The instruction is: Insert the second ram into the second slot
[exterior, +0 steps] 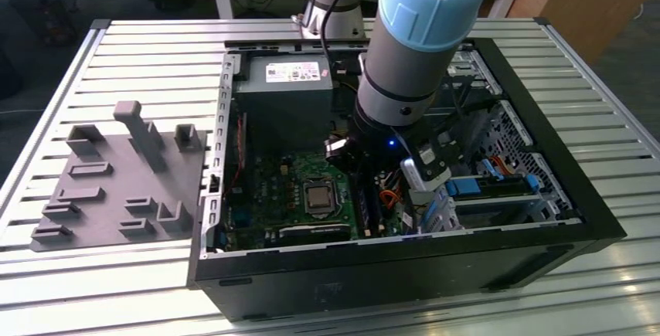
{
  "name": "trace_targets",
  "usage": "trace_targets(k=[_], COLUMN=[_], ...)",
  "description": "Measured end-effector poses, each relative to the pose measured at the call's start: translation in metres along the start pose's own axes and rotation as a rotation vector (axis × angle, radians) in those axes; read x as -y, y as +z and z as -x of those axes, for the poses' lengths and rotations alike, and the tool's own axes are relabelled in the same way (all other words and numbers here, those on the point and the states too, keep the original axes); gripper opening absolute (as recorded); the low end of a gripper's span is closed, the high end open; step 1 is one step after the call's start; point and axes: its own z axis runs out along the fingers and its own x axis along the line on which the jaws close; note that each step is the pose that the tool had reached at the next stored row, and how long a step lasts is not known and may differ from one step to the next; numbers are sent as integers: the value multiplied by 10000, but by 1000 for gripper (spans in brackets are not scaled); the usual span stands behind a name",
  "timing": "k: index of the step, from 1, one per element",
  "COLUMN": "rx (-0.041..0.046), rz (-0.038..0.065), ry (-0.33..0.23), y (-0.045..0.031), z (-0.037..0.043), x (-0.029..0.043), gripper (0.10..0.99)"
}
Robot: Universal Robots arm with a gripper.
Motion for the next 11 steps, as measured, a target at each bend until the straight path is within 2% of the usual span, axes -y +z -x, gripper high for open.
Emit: trace_targets(k=[7,9,10,11], rx=[1,0,-1,-1], rz=[5,3,1,-3], ry=[0,0,0,0], y=[-152,-182,-192,-201], z=[-5,-7,-7,-7], x=[-15,-17,-18,-19], gripper=[192,176,110,110])
